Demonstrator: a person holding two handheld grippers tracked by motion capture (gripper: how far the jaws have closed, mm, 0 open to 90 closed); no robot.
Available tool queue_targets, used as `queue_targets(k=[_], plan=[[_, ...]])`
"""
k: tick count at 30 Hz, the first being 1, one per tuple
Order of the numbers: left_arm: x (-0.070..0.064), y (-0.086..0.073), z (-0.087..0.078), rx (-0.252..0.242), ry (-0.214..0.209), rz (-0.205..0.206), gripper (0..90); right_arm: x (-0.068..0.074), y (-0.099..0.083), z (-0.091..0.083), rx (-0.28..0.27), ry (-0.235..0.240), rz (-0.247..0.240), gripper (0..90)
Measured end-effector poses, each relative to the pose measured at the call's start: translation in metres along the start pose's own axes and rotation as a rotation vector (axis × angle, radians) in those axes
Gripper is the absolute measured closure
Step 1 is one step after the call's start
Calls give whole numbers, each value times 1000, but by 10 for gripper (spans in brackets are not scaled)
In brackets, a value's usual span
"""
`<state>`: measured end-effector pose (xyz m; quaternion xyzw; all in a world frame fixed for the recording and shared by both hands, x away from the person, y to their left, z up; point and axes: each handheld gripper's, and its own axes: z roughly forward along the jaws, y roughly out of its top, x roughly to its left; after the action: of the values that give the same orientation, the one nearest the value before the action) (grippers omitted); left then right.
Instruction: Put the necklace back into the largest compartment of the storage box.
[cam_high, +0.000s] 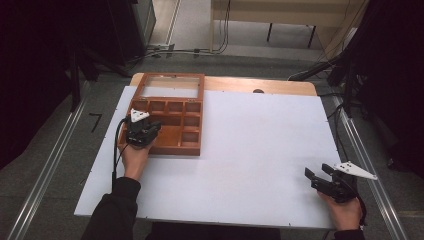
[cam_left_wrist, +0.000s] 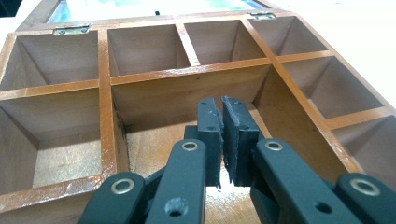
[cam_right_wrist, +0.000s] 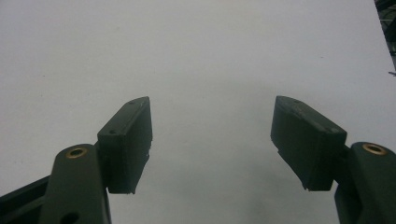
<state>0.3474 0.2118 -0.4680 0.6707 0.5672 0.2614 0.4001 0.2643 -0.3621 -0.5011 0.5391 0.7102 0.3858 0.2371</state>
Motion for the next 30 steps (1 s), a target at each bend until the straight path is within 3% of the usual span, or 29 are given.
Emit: queue_targets(k=[9,14,30], plan=[[1,1,9,11,0,-2,854,0,0,0,1,1,-1,276],[-1,1,9,7,12,9,709,0,0,0,0,2,0,276],[0,1,5,27,0,13,565,0,0,0,2,3,-1,276]])
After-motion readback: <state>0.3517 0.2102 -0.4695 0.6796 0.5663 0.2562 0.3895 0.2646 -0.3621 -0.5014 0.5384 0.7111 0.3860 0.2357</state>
